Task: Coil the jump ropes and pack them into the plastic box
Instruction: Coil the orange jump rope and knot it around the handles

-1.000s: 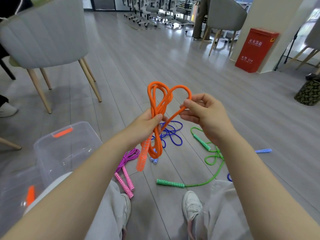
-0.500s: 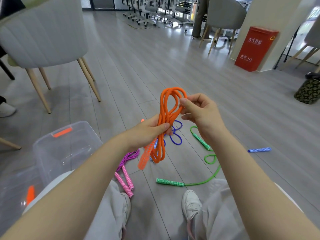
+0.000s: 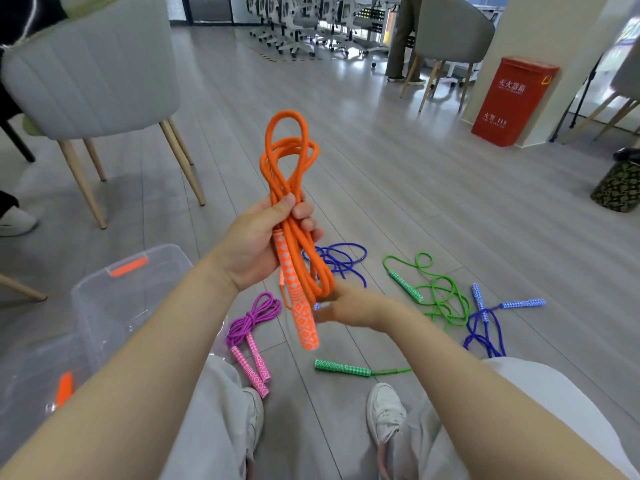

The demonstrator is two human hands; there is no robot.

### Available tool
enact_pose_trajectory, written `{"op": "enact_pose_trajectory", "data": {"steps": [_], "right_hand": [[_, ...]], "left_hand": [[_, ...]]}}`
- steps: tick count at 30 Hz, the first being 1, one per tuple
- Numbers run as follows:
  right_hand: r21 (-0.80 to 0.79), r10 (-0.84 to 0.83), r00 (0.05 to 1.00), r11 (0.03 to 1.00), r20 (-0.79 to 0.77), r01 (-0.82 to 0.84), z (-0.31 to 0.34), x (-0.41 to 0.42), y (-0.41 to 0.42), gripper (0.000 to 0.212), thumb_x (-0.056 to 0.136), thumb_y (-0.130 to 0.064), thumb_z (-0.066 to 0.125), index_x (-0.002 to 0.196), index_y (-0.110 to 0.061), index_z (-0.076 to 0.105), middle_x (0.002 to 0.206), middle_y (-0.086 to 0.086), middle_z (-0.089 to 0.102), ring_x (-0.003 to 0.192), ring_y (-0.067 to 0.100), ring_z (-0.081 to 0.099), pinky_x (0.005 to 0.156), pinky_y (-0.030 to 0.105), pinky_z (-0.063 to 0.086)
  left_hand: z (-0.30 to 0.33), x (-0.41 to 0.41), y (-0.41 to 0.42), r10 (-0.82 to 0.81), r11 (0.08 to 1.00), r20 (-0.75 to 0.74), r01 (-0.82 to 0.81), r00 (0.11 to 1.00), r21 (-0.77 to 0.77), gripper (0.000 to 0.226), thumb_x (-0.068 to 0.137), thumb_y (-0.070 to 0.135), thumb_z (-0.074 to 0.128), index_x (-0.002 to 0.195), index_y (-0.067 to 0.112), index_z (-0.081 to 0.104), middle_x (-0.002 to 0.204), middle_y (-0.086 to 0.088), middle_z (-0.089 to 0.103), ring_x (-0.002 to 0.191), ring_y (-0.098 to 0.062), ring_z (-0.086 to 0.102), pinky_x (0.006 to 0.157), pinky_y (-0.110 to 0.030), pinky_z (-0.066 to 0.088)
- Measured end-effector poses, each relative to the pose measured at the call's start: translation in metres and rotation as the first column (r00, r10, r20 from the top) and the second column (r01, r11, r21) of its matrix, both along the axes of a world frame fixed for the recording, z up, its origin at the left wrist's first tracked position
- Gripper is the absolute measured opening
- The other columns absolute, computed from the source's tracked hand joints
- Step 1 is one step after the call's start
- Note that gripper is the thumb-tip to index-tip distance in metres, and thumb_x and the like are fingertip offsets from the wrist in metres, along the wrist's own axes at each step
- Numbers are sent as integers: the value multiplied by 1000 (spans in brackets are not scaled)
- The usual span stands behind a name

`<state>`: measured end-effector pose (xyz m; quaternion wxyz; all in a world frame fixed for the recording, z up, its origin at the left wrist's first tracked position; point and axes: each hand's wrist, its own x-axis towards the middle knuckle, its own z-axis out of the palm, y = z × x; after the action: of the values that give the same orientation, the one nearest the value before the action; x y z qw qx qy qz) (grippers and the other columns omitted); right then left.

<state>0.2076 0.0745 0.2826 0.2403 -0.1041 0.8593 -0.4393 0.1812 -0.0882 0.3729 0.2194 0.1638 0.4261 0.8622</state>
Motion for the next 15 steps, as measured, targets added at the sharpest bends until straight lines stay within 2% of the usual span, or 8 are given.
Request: {"op": "enact_pose_trajectory", "data": {"steps": [2, 5, 8, 9, 11, 13, 15], "right_hand": [[54, 57, 998, 997, -7, -56, -5, 0, -1, 22, 85, -9, 62, 103, -17, 70, 102, 7, 71, 98, 23, 66, 94, 41, 53], [102, 18, 1000, 995, -19, -16, 8, -1, 8, 19, 86, -5, 59, 99, -13, 69, 94, 1, 73, 88, 9, 66, 88, 26, 52], [126, -67, 995, 989, -74, 76, 23, -2, 23, 13, 85, -9, 60, 95, -18, 60, 92, 2, 76, 90, 15, 69, 91, 36, 53], [101, -105, 991, 989, -79, 112, 29, -2, 27, 10, 86, -9, 59, 93, -15, 59, 89, 4, 76, 88, 17, 70, 90, 39, 54], [20, -175, 980, 984, -100, 178, 39, -1, 33, 5, 89, -8, 60, 93, -7, 60, 83, 7, 76, 79, 22, 70, 86, 40, 56], [-95, -252, 958, 966, -136, 241, 53, 0, 37, 8, 91, -9, 62, 96, -2, 62, 73, 6, 72, 64, 16, 64, 74, 36, 55], [-184, -303, 935, 945, -183, 270, 65, 4, 36, 7, 91, -13, 64, 92, -5, 65, 61, 3, 61, 53, 10, 55, 62, 31, 52]], "left_hand": [[2, -3, -5, 23, 1000, 0, -23, 1000, 17, 9, 94, 18, 41, 95, 14, 49, 68, 5, 50, 63, -11, 54, 74, -31, 56], [5, -10, -14, 84, 996, -24, -84, 996, -19, 11, 98, 17, 38, 94, 15, 48, 69, 5, 49, 62, -10, 53, 71, -28, 54], [1, -19, -24, 218, 963, -51, -223, 975, -148, 15, 102, 13, 37, 92, 16, 49, 69, 4, 51, 61, -10, 52, 67, -27, 52], [-3, -23, -26, 278, 929, -86, -290, 957, -228, 16, 102, 12, 38, 91, 17, 49, 69, 4, 52, 60, -11, 52, 67, -30, 50], [-13, -29, -30, 373, 784, -233, -440, 898, -439, 18, 101, 11, 41, 88, 19, 50, 71, 2, 53, 60, -14, 51, 67, -37, 45], [-21, -30, -28, 367, 632, -355, -510, 860, -584, 21, 100, 11, 42, 84, 22, 50, 72, 1, 51, 61, -15, 49, 66, -35, 44], [-24, -27, -22, 316, 573, -396, -506, 862, -645, 21, 100, 11, 44, 83, 22, 50, 71, 2, 51, 61, -13, 49, 61, -30, 44]]}}
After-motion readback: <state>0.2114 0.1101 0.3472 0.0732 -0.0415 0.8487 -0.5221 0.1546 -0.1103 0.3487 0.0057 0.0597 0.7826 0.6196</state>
